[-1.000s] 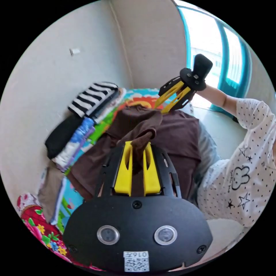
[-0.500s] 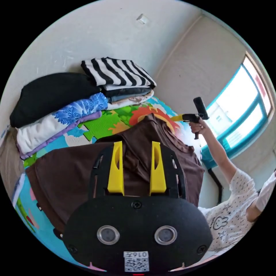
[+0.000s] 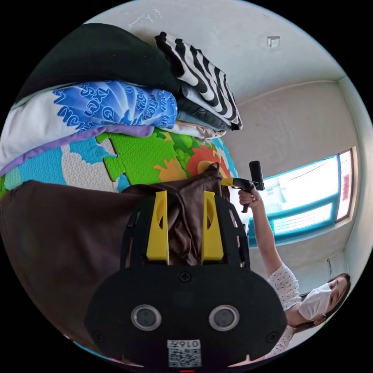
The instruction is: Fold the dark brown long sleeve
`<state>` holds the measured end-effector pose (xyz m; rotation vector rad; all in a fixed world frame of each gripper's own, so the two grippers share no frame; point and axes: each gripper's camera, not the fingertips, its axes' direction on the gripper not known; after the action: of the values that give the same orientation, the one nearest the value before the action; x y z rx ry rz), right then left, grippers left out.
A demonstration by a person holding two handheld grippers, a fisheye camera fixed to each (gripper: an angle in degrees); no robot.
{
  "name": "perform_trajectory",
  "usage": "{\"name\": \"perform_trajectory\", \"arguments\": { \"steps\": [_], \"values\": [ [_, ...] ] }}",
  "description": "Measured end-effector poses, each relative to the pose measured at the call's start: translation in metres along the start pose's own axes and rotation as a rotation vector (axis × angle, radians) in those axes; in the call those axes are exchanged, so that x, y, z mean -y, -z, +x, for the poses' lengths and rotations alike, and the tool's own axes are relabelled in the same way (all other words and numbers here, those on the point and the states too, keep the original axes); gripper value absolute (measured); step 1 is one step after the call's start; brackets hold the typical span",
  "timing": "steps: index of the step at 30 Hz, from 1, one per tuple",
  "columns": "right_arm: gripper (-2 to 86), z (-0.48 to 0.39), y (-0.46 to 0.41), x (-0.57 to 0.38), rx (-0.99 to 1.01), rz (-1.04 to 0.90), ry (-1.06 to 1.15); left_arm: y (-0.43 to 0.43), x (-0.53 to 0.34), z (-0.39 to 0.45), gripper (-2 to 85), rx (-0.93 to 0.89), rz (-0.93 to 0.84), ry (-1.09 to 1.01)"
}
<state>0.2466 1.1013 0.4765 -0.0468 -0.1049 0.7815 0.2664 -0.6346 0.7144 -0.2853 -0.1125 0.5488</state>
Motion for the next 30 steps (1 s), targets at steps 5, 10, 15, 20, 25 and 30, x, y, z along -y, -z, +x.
{"name": "perform_trajectory", "arguments": {
  "steps": [5, 10, 15, 20, 25, 30],
  "values": [
    [6.1, 0.034, -0.057, -0.043, -0.01, 0.021, -0.01, -0.019, -0.001, -0.001, 11.3, 0.019, -0.052, -0.014],
    [2.7, 0.054, -0.089, -0.081, 0.013, 0.041, 0.019, -0.016, -0.006, -0.013, 10.0, 0.036, 0.003, 0.013],
    [1.9, 0.057, -0.112, -0.113, 0.048, 0.071, 0.065, -0.041, -0.002, -0.029, 0.6, -0.121, 0.032, 0.028],
    [1.4, 0.054, -0.114, -0.134, 0.001, 0.135, 0.095, -0.016, 0.01, 0.001, -0.8, 0.043, 0.124, -0.128],
    [0.9, 0.045, -0.121, -0.128, -0.055, 0.205, 0.106, -0.012, 0.028, 0.023, -0.9, 0.222, 0.125, -0.207],
    [0.7, 0.029, -0.152, -0.106, -0.268, 0.213, 0.124, -0.037, 0.031, 0.013, -1.0, 0.351, 0.11, -0.164]
  ]
}}
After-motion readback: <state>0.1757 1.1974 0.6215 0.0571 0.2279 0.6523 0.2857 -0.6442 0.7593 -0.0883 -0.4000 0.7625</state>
